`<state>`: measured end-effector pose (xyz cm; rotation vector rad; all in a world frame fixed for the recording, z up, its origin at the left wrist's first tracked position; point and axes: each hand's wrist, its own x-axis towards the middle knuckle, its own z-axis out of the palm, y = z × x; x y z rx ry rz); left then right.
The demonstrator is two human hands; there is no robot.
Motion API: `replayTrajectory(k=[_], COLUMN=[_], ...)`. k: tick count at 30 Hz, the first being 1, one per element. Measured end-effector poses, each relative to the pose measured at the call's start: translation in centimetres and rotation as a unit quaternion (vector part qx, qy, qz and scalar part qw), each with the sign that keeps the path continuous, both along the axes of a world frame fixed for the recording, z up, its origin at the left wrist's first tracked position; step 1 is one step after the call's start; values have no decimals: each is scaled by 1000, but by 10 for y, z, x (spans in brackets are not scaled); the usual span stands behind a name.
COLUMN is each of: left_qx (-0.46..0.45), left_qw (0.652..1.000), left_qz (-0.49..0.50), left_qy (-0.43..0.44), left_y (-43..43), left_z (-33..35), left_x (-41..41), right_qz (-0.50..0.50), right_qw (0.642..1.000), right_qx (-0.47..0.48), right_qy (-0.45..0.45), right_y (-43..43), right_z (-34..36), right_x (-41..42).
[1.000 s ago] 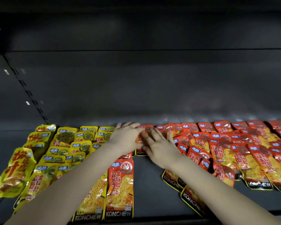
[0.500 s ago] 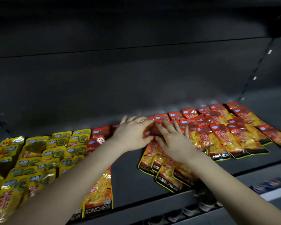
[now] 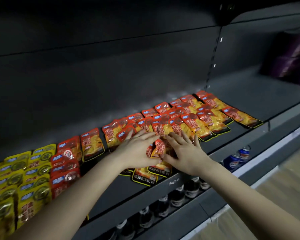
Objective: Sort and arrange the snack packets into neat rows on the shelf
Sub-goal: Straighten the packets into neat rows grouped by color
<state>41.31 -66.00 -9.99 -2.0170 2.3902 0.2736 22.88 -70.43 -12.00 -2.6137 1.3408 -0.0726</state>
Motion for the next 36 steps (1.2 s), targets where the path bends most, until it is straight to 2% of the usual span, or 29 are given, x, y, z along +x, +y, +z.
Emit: replayTrajectory(k=[6, 15, 20, 22, 24, 26, 30, 36], left_qx=[6, -49, -84, -109, -127, -141, -170, -187], left_qw=[999, 989, 974, 972, 969, 970, 975, 964], left_qz=[-5, 3, 0, 3, 18, 40, 101, 185], left_qy=[35, 139, 210, 210, 212, 195, 98, 50], left_y=[2, 9, 13, 15, 19, 26, 43, 78], left_z=[-2, -3, 1, 3, 6, 7, 6, 2], left_x=[-9, -18, -15, -10, -3, 6, 30, 69], right_qz=[-9, -34, -23, -29, -21, -7, 37, 119], right_qw=[1000, 997, 985, 974, 973, 974, 976, 976], right_qx=[-13, -18, 18, 44, 38, 29, 31, 47], right_qy=[-10, -60, -169, -218, -228, -224, -210, -177], right_y=[19, 31, 31, 34, 35, 36, 41, 55], right_z=[-8, -7, -1, 5, 10, 13, 16, 16], right_x=[-9, -9, 0, 7, 14, 24, 52, 101])
